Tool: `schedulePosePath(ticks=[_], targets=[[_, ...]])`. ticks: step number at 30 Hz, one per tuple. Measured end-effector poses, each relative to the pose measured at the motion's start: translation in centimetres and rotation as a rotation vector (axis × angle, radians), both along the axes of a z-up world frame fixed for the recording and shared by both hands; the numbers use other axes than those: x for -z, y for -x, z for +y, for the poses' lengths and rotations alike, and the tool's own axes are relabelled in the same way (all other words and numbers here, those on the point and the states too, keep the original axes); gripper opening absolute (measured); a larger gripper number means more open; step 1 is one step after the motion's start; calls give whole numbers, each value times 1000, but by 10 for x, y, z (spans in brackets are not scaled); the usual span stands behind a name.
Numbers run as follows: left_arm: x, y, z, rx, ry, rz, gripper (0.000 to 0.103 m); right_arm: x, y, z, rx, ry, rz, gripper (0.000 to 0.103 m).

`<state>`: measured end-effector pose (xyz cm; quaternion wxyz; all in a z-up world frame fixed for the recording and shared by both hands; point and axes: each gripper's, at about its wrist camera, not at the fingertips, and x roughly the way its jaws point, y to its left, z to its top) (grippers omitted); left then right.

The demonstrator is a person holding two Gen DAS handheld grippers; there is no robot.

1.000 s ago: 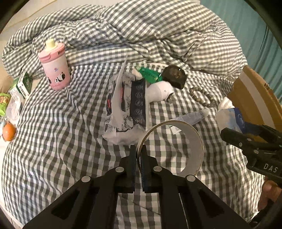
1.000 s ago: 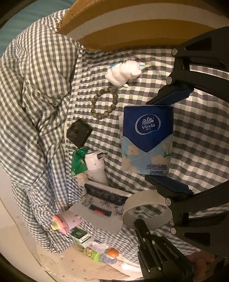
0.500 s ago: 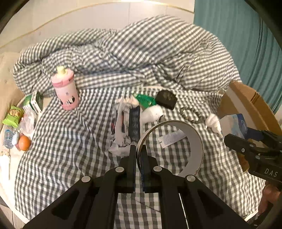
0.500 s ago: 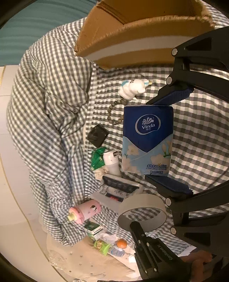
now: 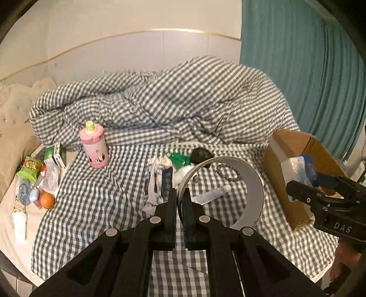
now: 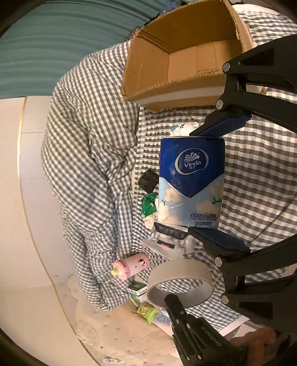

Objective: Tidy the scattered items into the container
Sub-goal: 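Lift and carry the tape roll and tissue box over the cardboard box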

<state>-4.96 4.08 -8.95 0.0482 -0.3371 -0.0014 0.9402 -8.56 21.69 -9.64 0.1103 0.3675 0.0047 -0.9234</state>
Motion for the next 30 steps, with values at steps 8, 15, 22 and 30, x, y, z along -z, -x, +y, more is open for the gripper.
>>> schedulePosePath(ticks=[8, 15, 22, 30], targets=[[-30, -27, 3, 4, -8, 74, 4, -32, -35, 2, 9, -4, 65, 73], [-52, -43, 5, 3, -17, 126, 4, -58, -61, 9, 28, -5, 124, 73], [-72, -57, 11, 18, -25, 174, 4, -81, -83, 14, 44, -7, 181, 73], [-84, -66, 25, 37, -34, 203, 4, -96, -103, 28, 76, -10, 215, 73]])
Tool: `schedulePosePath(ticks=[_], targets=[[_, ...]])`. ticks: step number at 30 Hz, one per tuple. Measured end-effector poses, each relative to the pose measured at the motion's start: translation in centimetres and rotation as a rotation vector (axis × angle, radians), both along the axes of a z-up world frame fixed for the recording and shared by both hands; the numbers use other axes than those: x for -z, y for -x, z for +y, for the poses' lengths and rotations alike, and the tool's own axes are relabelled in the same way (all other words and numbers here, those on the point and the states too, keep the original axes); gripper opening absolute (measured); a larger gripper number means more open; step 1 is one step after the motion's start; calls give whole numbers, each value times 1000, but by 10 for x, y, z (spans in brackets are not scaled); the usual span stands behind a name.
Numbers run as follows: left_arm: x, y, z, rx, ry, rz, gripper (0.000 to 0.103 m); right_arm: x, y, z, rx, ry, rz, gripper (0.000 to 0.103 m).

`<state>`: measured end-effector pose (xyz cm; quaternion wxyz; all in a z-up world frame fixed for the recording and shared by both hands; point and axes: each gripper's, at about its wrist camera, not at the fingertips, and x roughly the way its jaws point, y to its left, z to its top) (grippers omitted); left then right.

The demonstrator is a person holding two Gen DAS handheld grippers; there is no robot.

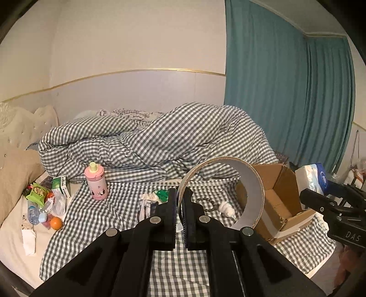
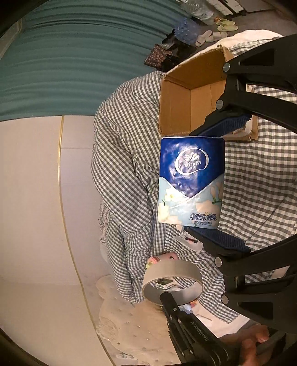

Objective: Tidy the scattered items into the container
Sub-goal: 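Lift and carry the tape roll and tissue box over the cardboard box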

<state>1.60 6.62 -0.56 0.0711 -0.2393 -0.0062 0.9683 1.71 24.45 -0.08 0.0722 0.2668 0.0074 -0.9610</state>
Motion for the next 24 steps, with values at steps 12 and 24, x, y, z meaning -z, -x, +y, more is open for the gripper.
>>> schedulePosePath(ticks=[12, 24], targets=[[-3, 8, 40, 76, -7, 11, 4, -10, -20, 50, 98, -2, 26, 73], [-6, 19, 99, 171, -5, 8, 4, -18, -27, 97, 195, -1, 37, 73]])
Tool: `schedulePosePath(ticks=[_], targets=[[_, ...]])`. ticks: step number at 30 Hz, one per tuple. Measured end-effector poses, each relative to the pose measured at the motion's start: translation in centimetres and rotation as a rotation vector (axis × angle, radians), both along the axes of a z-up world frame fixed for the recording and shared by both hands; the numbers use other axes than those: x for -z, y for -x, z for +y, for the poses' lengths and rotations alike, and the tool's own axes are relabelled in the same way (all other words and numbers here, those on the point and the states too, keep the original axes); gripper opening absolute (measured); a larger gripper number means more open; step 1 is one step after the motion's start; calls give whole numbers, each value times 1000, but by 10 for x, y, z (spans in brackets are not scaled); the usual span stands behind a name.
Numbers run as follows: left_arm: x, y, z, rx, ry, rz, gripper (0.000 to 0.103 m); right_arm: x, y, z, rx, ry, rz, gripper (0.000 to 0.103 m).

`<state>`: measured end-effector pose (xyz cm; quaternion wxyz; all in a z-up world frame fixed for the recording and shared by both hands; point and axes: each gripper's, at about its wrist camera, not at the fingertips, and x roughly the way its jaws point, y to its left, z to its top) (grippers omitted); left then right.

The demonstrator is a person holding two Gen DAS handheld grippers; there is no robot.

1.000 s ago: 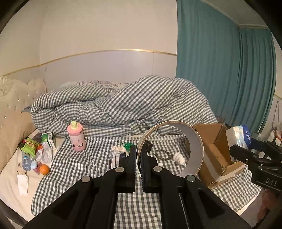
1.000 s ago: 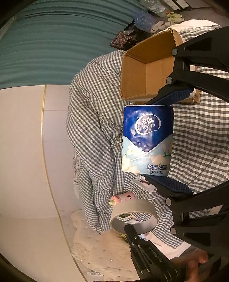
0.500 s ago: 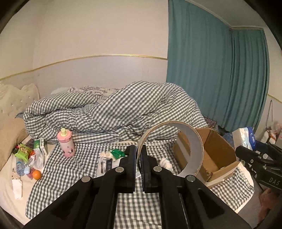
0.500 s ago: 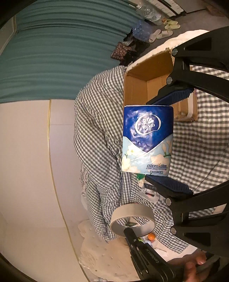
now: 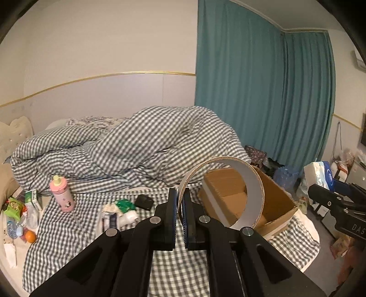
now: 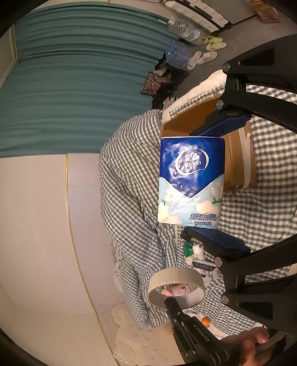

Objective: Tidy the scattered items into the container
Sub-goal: 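Lift and carry the tape roll and tissue box over the cardboard box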

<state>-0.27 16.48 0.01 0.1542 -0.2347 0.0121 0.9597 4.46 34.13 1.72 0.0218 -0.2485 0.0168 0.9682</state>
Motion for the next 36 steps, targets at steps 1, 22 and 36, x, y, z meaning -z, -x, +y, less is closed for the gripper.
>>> schedulePosePath(ticks=[1, 22, 36], targets=[[0, 1, 5, 7, 0, -1, 4, 0, -1, 6, 12, 1, 1, 73], [15, 33, 82, 124, 37, -40, 4, 11, 14, 74, 113, 30, -29, 73], [39, 59, 126, 169, 75, -93, 4, 37, 43, 115, 134, 54, -77, 73]])
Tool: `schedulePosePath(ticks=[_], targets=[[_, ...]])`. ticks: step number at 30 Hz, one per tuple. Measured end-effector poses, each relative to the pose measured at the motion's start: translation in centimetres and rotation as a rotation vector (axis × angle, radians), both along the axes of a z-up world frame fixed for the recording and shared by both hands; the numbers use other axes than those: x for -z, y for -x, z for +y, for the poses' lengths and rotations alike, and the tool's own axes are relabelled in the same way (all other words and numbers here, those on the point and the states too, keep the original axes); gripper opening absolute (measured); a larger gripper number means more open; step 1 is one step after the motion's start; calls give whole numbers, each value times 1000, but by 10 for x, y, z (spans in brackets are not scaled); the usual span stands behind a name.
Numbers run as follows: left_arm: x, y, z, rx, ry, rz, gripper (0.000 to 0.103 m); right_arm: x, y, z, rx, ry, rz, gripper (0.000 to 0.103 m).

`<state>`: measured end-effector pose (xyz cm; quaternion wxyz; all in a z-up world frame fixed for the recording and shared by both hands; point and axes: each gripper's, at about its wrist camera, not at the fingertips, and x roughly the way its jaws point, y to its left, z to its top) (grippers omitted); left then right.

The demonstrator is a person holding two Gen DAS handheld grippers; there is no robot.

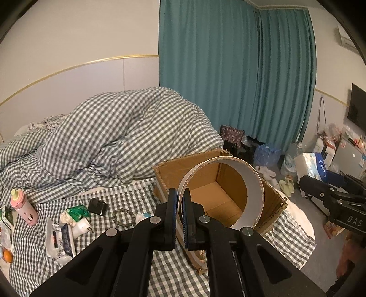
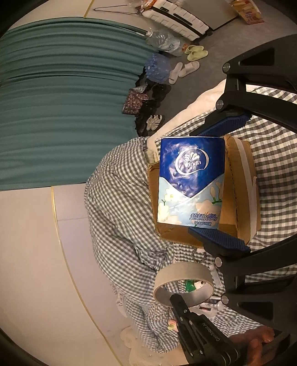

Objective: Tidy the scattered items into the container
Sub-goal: 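Lift and carry the tape roll and tissue box over the cardboard box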

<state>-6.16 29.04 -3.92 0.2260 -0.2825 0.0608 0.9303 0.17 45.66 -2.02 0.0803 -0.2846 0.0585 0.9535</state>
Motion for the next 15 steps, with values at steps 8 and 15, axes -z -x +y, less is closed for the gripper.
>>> schedulePosePath(ticks=[8, 15], targets=[[16, 20, 21, 14, 23, -35, 4, 22, 23, 12, -6, 12, -48, 73], [36, 39, 35, 18, 48, -68, 4, 42, 44, 21, -17, 23, -86, 73]])
